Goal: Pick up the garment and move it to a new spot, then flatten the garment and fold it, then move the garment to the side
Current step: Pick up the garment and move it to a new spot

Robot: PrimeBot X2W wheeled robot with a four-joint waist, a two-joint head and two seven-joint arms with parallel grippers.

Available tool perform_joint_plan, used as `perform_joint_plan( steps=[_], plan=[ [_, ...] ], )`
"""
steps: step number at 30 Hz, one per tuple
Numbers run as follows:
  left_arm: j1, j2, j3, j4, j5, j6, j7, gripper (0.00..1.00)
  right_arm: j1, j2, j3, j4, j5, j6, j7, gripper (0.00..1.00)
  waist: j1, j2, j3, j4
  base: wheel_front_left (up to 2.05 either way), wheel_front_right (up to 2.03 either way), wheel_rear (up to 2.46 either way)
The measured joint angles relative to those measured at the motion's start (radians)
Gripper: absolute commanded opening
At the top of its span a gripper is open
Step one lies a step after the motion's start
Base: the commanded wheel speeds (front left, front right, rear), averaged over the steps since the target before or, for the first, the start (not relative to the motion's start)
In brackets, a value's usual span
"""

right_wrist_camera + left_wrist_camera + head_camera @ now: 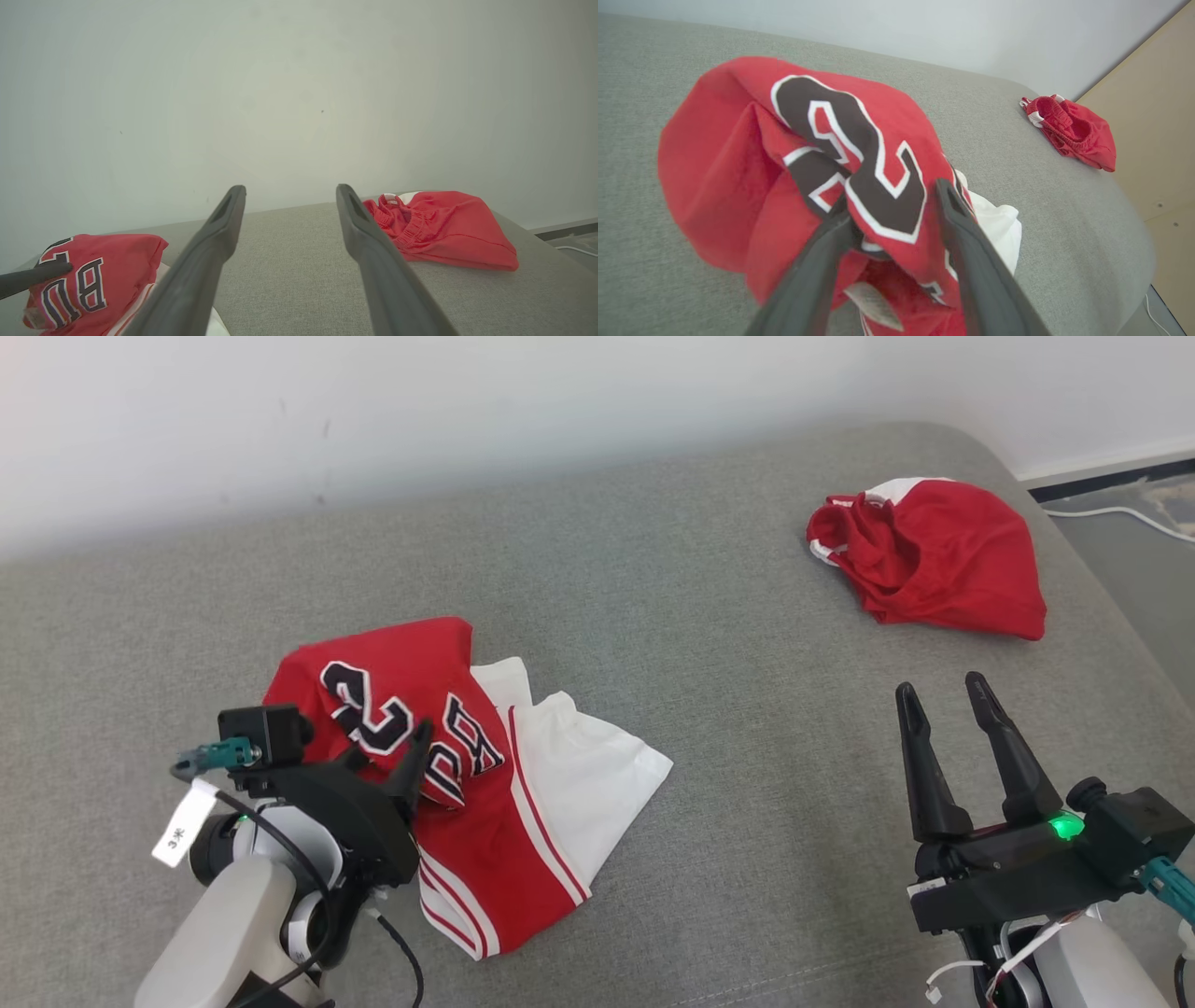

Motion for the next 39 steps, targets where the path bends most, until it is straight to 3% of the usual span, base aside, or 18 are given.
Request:
perform_joint_plan(
  steps=[13, 26, 39],
  plan=[
    [-0.003, -0.005, -0.035, 0.039, 0.069, -0.026, -0.137, 1.0, 0.0, 0.002, -0.009, 0.009, -0.003, 0.002, 0.0, 1.0, 0.0, 0.0, 0.002, 0.049, 0.0, 0.0, 0.0],
    [0.115, 0.055, 0.001, -0.109, 0.11, -0.027, -0.308, 1.0, 0.048, 0.0, -0.022, 0.017, -0.006, 0.009, 0.0, 1.0, 0.0, 0.0, -0.05, 0.103, 0.0, 0.0, 0.0],
    [0.371, 0.087, 0.076, -0.31, 0.162, 0.093, -0.362, 1.0, 0.085, 0.0, -0.022, 0.003, -0.011, 0.01, 0.0, 1.0, -0.0001, 0.0, -0.077, 0.126, 0.0, 0.0, 0.0]
  ],
)
